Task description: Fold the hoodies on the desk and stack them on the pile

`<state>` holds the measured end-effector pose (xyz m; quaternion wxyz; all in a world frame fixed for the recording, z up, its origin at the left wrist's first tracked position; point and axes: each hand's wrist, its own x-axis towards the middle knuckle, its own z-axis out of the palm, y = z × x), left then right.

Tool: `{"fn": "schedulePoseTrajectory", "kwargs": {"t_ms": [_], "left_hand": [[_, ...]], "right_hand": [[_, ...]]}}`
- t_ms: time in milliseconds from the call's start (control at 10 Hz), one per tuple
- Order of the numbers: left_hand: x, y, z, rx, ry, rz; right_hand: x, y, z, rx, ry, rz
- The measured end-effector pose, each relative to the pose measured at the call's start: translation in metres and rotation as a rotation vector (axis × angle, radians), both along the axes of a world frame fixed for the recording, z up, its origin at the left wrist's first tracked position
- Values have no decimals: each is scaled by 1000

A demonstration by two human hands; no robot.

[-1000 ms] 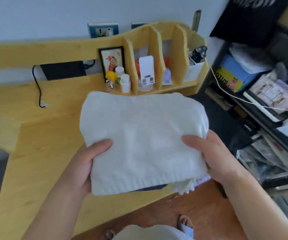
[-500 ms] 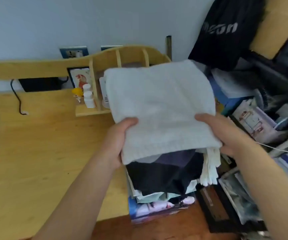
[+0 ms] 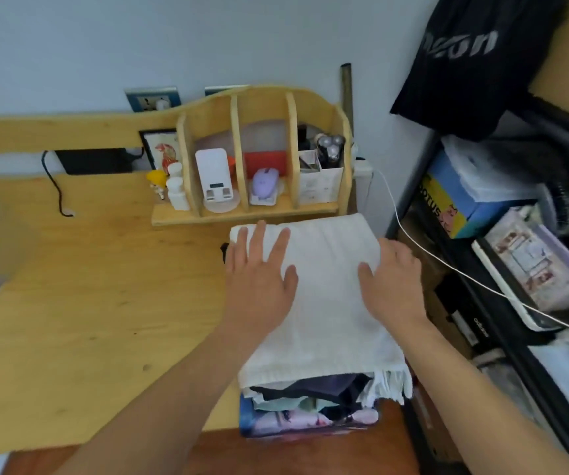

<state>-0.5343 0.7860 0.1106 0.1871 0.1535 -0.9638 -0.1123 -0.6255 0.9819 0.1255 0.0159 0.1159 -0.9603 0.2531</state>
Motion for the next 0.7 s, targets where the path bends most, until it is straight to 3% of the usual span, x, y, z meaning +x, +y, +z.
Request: {"fn": "schedulePoseTrajectory", "kwargs": {"t_ms": [100,200,300,500,700], "left_hand": [[-44,-6,-10,-45,-252,29],[-59,-18,-54,82,-423,175],[-70,-23,-77,103,-431,197],[-66,-25,-82,90,-435,182],[-32,-23,-33,-26,-558,13]], "right_hand": [[-28,-46,-17,254,55,203],[-54,-64,-68,369,-72,243],[-67,-64,-100,357,-61,226],[-64,-60,-100,387,-46,236],[-43,-65,-41,550,-93,253]]}}
